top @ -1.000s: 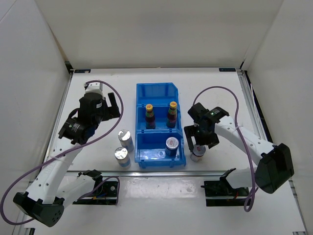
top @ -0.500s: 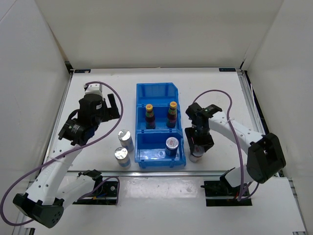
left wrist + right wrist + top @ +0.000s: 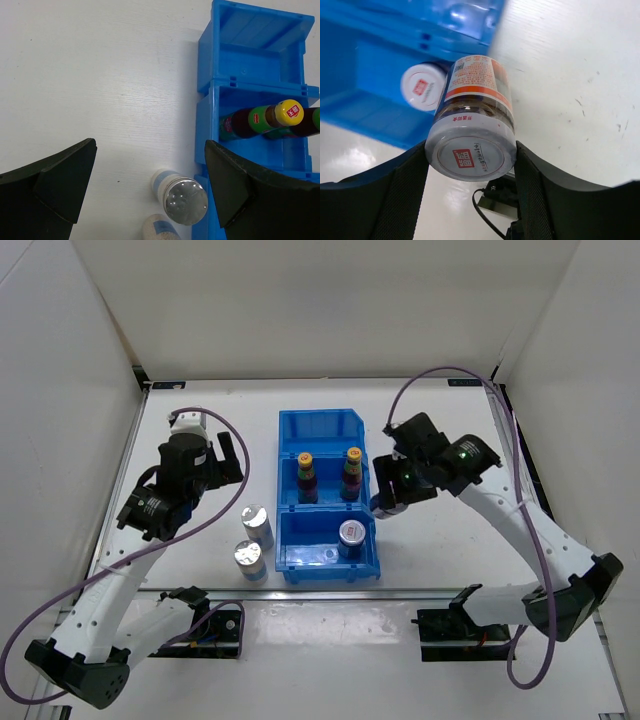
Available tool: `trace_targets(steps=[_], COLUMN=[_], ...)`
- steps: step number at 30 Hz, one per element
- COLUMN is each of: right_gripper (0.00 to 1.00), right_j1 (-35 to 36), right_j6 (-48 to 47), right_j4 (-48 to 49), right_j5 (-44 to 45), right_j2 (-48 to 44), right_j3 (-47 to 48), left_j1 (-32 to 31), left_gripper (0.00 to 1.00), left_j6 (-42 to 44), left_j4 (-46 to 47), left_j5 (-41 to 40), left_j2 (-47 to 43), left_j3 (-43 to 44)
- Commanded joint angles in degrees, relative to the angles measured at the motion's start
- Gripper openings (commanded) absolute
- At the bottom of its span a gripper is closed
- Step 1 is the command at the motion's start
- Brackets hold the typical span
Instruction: Organize the condiment bottles
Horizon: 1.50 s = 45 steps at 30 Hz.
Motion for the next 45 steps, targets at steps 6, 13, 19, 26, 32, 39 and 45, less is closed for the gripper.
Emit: trace_targets(steps=[6, 13, 19, 26, 32, 39, 45], right_gripper=[0.01, 0.01, 0.01, 0.01, 0.3, 0.75, 0.9], right_j1=[11.5, 16.4, 19.2, 21.0, 21.0, 21.0, 21.0], right_j6=[-9.6, -15.2, -15.2, -16.3, -16.8, -17.4, -17.4], right_j4=[3.5, 4.3, 3.8, 4.4, 5.5, 5.5, 5.5], right_j5=[-5.9, -11.3, -9.8, -9.8, -11.7, -11.7, -10.6], right_j2=[6.5, 18.4, 28.2, 33.2, 34.9, 34.4, 32.5], right_j3=[10.4, 19.0, 21.3, 19.6, 19.1, 19.1, 19.6], left_j1=[0.4, 0.4, 0.4, 0.4, 0.4, 0.4, 0.4], left_gripper=[1.0, 1.0, 1.0, 1.0, 1.0, 1.0, 1.0], left_j6=[-0.2, -0.2, -0.7, -1.3, -3.3, -6.3, -8.2], left_j4=[-0.1, -0.1, -1.1, -3.4, -7.3, -8.4, -8.4], left_j5=[-0.8, -0.8, -0.8, -0.1, 2.7, 6.1, 12.9], left_j2=[-1.1, -1.7, -1.7, -1.7, 0.2, -3.1, -6.7], left_j3=[-0.8, -1.4, -1.4, 0.4, 0.4, -3.0, -8.6])
